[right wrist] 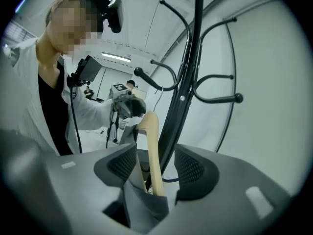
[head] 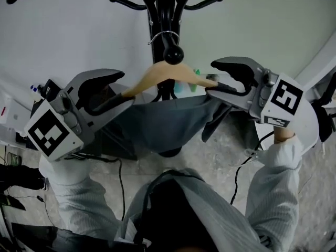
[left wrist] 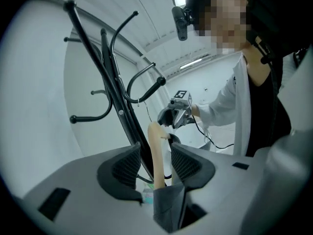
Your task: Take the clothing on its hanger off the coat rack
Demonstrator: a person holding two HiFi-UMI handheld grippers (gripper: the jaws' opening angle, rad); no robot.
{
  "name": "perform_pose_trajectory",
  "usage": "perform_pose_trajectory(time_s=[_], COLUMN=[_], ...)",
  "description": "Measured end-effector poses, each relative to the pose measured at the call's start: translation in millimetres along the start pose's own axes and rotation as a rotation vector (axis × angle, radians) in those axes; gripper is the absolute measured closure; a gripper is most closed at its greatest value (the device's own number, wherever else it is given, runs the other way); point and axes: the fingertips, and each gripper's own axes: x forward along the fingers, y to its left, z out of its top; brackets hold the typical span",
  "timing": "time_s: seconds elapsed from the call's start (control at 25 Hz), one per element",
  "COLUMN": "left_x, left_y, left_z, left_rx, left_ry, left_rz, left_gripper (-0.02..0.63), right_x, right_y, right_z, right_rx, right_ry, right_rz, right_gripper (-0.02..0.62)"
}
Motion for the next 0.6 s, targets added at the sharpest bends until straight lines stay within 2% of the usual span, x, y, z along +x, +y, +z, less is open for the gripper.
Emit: perform_pose_trajectory(time_s=[0.08, 0.2, 0.4, 0.52, 0.56, 0.6], left_x=[12, 26, 48, 56, 56, 56], left_y=[6, 6, -4, -13, -15, -17], left_z=[2, -11, -36, -51, -54, -55], left_rx=[0.005, -0.034, -0.067, -0.083, -0.102, -0.121], left_ry=[-0.004, 0.034, 0.116, 0.171, 0.181, 0.185], left_rz=[-0.067, -0.163, -0.271, -0.336, -0.36, -0.382], left_gripper=[0.423, 0.423, 0.423, 0.425, 0.426, 0.427], right_x=[11, 23, 38, 43, 44, 44], right_y=[1, 3, 7, 11, 10, 10], right_z=[-7, -14, -29, -34, -35, -35], right_rx=[0.02, 0.05, 0.037, 0.006, 0.01, 0.026], right_ry=[0.041, 0.082, 0.17, 0.173, 0.166, 0.157], right_rz=[0.099, 0.225, 0.369, 0.43, 0.439, 0.447], right_gripper=[0.382, 0.382, 0.387, 0.473, 0.523, 0.531])
